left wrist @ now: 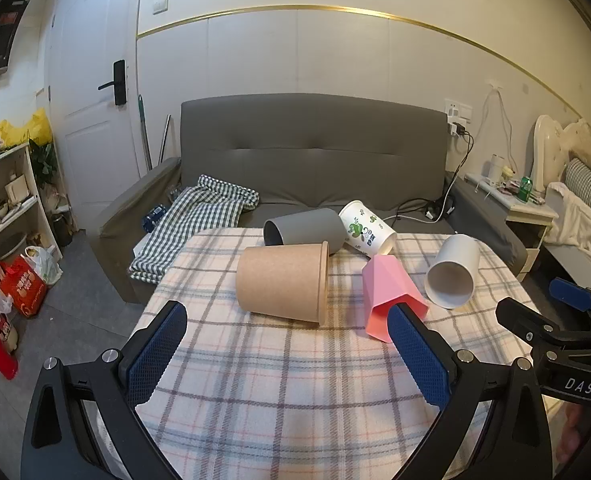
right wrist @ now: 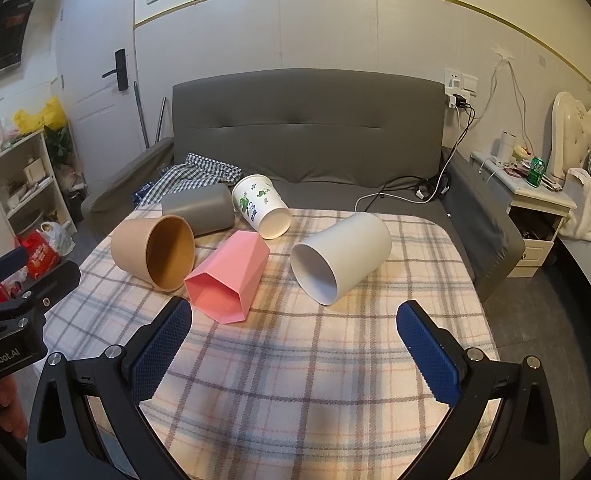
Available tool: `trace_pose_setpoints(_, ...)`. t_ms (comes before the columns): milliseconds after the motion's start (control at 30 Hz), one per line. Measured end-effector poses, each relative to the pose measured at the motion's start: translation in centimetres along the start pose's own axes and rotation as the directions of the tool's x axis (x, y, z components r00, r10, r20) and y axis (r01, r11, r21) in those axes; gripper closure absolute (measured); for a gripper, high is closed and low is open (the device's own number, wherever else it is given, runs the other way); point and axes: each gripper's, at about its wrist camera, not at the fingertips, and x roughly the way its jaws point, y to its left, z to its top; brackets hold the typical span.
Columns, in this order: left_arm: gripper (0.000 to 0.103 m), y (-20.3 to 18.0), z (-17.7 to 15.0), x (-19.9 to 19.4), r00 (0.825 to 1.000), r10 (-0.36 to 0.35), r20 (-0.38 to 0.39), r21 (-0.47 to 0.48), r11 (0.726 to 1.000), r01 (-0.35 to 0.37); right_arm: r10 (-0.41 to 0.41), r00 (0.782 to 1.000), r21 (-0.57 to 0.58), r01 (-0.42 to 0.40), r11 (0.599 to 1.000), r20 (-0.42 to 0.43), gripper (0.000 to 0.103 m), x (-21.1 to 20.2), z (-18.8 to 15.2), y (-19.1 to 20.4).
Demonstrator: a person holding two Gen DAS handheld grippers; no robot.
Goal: Flip cup upside down
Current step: 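Move the right tool toward the white leaf-print paper cup lying on its side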
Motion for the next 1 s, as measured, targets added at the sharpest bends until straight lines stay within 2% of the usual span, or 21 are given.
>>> trace_pose_setpoints(600, 0.0, 0.15, 0.14, 0.06, 1.0, 0.003, 0.0, 0.0, 1.0, -0.003, 0.014, 1.0, -0.01, -0.014, 1.0, 0.001, 0.0, 0.09, 0.45, 0.47)
trace_pose_setpoints(1000, 0.0, 0.88, 0.95, 0.49, 1.0, 0.004, -0.02, -0.04, 0.999, -0.005, 0.042, 0.999, -0.012, -0.042, 0.999, -0.015, 0.0, 0.4, 0.6, 0.76)
